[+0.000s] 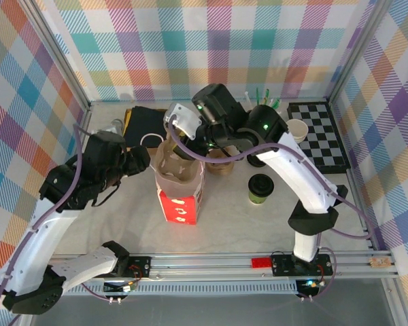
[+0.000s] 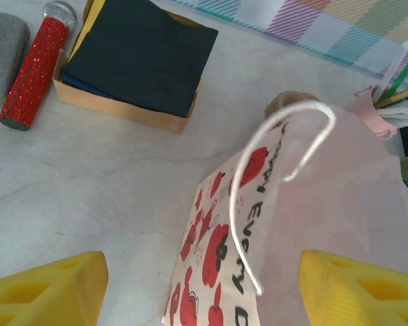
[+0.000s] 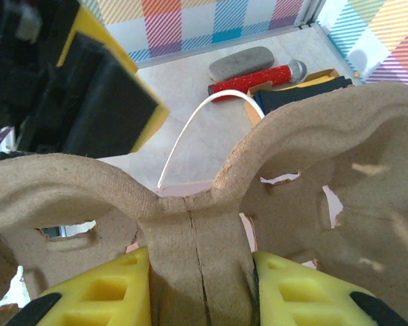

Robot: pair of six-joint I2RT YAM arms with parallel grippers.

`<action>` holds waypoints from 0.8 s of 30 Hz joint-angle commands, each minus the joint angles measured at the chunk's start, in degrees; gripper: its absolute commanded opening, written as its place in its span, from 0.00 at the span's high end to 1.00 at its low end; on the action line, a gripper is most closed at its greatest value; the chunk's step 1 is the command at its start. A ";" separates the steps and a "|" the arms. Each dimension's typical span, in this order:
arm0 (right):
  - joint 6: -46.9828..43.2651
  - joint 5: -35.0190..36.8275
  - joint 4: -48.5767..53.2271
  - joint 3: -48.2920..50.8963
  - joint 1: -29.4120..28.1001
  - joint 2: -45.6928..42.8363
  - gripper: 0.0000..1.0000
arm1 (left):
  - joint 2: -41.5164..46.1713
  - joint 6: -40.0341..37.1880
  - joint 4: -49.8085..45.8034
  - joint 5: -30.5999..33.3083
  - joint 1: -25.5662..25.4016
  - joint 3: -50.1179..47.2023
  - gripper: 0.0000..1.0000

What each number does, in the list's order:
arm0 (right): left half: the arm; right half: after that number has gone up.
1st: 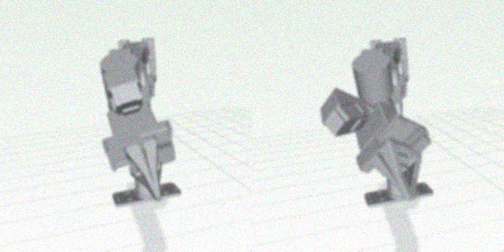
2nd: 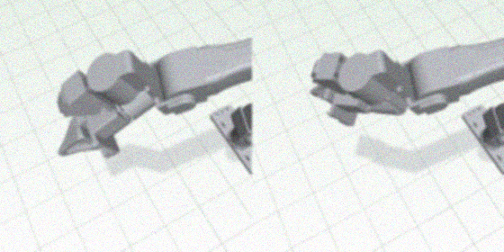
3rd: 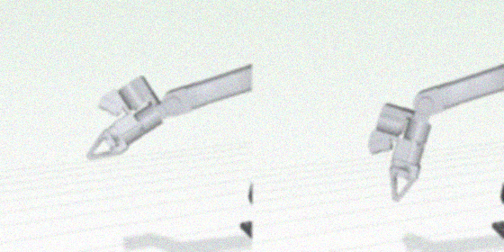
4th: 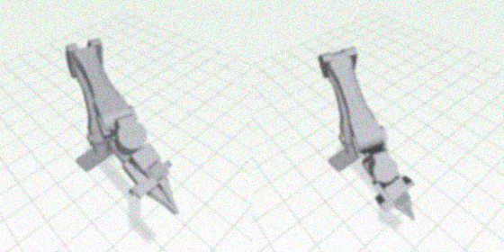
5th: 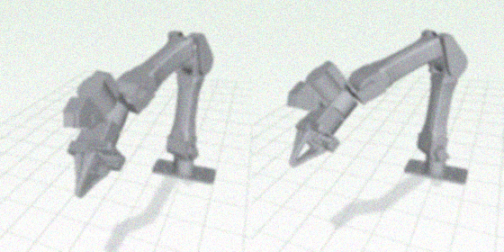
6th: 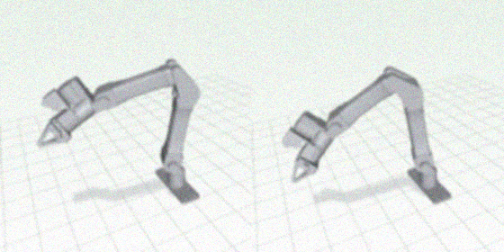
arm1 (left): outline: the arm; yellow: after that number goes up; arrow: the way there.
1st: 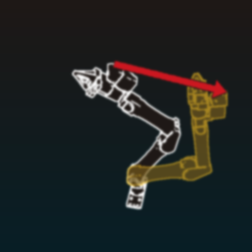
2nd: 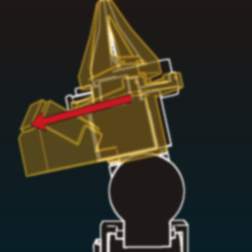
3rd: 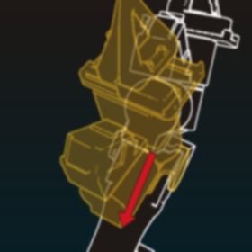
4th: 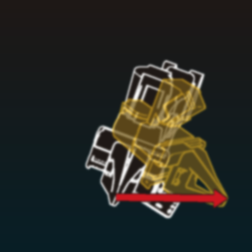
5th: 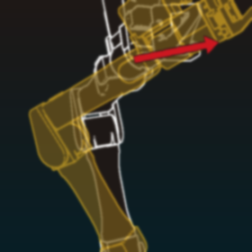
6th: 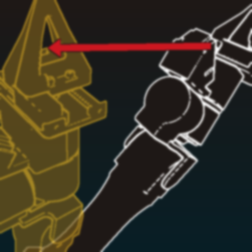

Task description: Pack the takeout coffee

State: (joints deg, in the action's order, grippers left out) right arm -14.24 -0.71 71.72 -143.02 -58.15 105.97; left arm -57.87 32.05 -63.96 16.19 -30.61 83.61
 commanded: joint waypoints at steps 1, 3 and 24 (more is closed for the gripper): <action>-2.47 -1.60 1.38 -1.27 -0.30 2.22 0.76 | -2.34 -4.69 3.23 -9.64 4.55 1.28 0.25; -3.47 -1.41 2.13 -1.52 -0.36 3.45 0.76 | -2.68 -4.97 5.22 -12.90 6.97 0.39 0.24; -7.38 -0.57 5.75 0.64 2.17 9.89 0.77 | -3.75 -5.95 10.92 -18.90 12.50 -5.64 0.73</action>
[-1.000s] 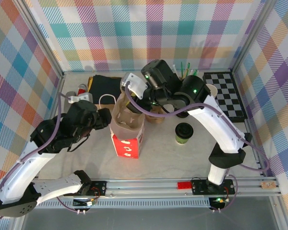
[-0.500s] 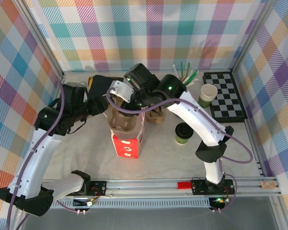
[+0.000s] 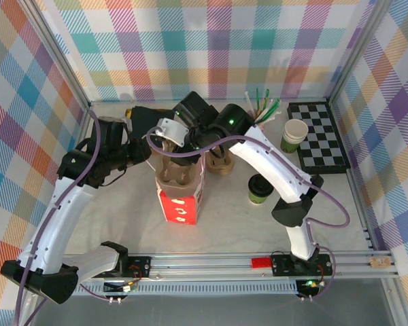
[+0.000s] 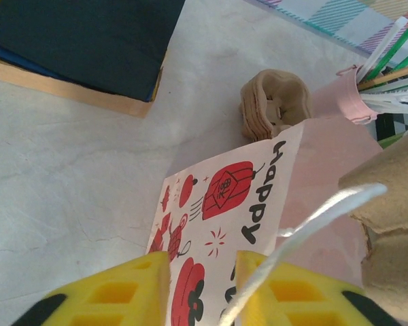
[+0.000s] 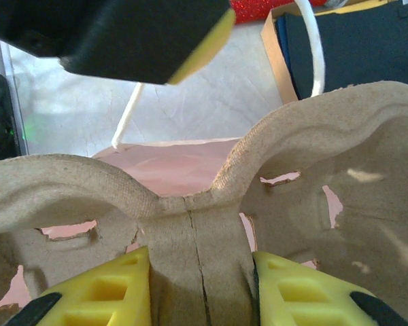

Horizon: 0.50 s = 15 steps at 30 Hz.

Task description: Pack the takeout coffee

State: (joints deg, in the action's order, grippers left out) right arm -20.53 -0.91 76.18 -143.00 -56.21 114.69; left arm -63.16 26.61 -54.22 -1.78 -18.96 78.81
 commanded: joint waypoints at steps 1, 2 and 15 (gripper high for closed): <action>-1.09 -0.21 1.44 0.66 0.23 1.46 0.77 | 1.63 -0.56 1.22 -0.94 0.86 -1.01 0.75; -1.00 0.25 1.66 0.70 0.29 1.71 0.78 | 1.63 -0.53 1.22 -1.10 0.94 -1.10 0.76; -0.91 -0.75 1.66 5.62 0.07 0.29 0.80 | 2.42 -0.33 0.87 -1.51 1.12 -1.64 0.88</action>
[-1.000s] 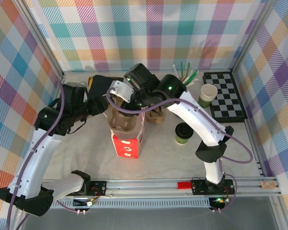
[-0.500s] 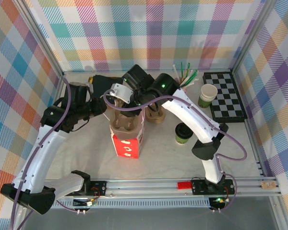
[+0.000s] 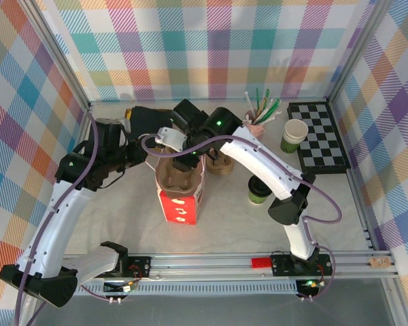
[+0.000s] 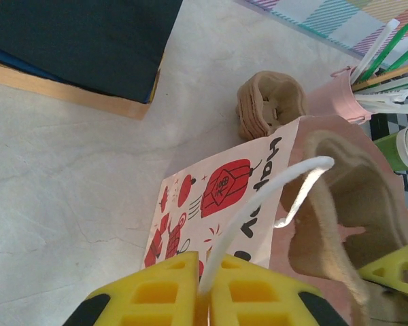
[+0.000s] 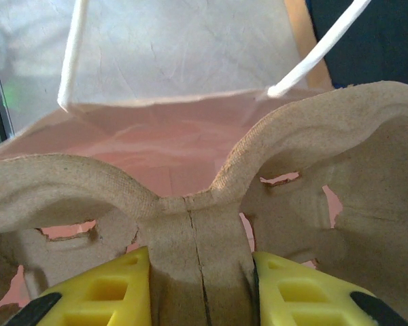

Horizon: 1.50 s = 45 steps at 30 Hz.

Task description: Pack the takeout coffee

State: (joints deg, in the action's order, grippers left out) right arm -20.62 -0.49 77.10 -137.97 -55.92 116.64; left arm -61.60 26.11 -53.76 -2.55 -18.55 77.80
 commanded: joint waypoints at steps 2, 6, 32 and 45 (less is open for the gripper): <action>-0.91 -1.68 1.26 0.76 -0.19 -1.84 0.80 | 0.70 0.17 0.44 -0.73 0.70 -0.72 0.89; -1.87 0.14 0.91 1.73 -0.24 -2.05 0.80 | 0.60 0.22 0.93 -1.19 0.70 -1.16 0.90; -3.96 6.30 -2.90 7.62 -1.42 -1.52 0.83 | 2.89 0.48 0.23 -0.64 0.70 -0.81 0.92; -6.05 7.62 -12.06 21.10 -2.13 -7.43 0.83 | 3.42 0.35 -0.38 0.00 0.70 -0.54 0.93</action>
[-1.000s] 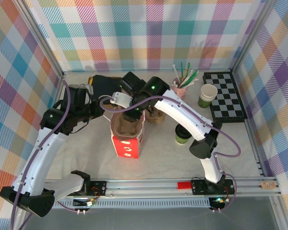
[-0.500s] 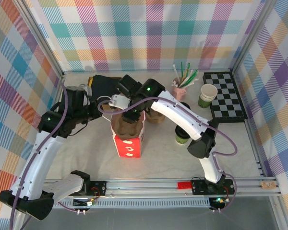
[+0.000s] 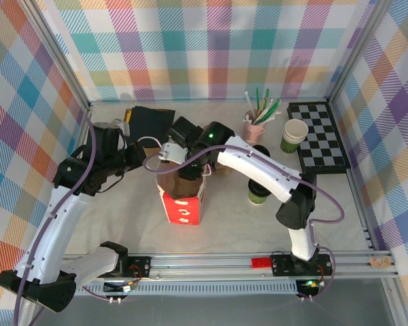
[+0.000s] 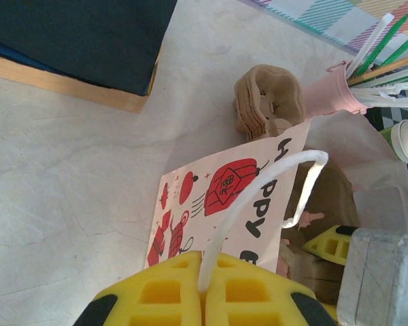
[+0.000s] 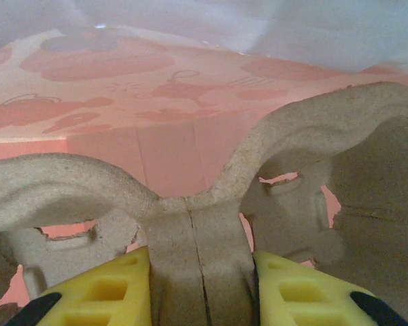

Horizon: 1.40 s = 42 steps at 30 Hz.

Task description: Pack the takeout coffee

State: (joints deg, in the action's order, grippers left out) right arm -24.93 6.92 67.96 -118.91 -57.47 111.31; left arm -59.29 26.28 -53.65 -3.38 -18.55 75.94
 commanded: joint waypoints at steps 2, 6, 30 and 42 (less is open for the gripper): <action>-1.97 0.12 -3.53 3.00 -0.85 -2.41 0.83 | 1.12 0.26 -0.45 0.61 0.70 1.40 0.93; -2.32 0.37 -2.91 2.84 -0.89 -1.59 0.83 | 1.37 0.26 -0.45 0.39 0.70 1.65 0.93; -3.44 1.96 -2.78 4.19 -1.36 2.27 0.82 | 2.59 0.35 -0.70 0.13 0.70 1.75 0.93; -3.31 1.52 -4.48 7.78 -1.41 2.25 0.82 | 2.77 0.34 -0.76 0.44 0.70 1.93 0.93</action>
State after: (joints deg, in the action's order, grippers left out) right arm -27.92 8.60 64.14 -112.01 -58.50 112.95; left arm -57.34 26.28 -53.87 -3.40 -18.55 76.01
